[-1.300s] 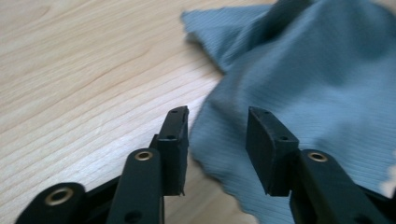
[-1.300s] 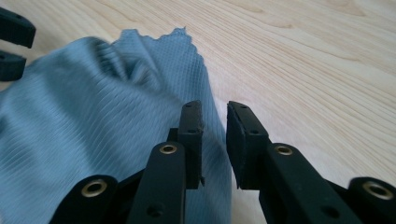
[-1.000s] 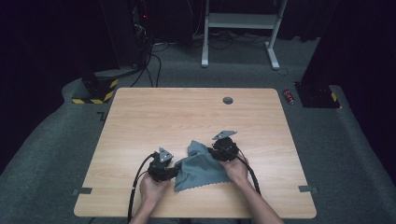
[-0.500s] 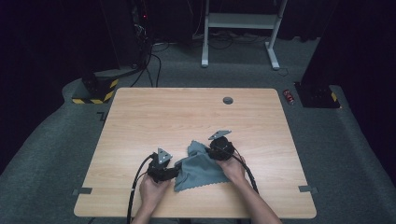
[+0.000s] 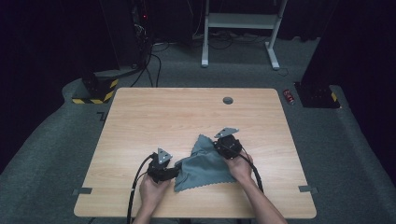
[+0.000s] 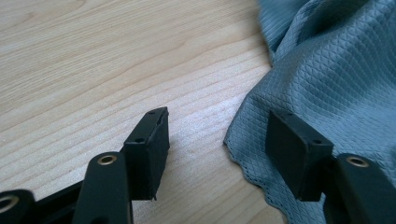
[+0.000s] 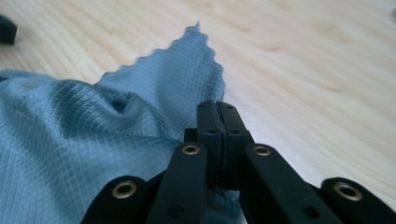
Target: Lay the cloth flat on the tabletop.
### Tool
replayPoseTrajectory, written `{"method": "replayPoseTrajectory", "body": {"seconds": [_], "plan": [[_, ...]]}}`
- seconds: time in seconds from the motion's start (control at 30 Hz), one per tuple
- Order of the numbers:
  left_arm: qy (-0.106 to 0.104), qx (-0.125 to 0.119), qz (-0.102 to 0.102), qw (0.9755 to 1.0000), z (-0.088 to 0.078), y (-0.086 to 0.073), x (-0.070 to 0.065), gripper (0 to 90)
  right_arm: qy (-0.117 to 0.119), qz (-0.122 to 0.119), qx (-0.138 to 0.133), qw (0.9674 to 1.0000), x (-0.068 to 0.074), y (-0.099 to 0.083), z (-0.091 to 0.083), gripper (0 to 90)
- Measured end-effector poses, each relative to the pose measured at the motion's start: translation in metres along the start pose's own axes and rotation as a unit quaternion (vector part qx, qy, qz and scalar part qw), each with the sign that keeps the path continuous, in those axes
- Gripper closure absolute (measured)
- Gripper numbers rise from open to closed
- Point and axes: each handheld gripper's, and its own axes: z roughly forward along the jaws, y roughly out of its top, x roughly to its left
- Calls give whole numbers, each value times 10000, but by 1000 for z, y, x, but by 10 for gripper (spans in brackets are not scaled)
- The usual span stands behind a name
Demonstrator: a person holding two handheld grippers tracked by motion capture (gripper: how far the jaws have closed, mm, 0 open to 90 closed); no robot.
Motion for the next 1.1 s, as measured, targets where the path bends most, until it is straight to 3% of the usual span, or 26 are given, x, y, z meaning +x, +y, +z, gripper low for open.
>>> {"method": "replayPoseTrajectory", "body": {"seconds": [0.13,0.47,0.7,0.93,1.03,1.1], "plan": [[-2,-1,-1,10000,0,0,0,400,-78,57,48,9999,-8,-6,-8,892],[-1,-2,-3,10000,0,0,0,401,-195,285,451,9984,-20,-31,4,887],[1,-3,-1,10000,0,0,0,401,-187,268,361,9988,-14,-12,9,719],[4,0,4,10000,0,0,0,401,66,268,517,9983,-4,3,37,613],[0,0,0,10000,0,0,0,401,144,318,641,9973,-4,5,43,648],[2,1,5,10000,0,0,0,401,201,181,687,9973,-4,7,44,755]]}}
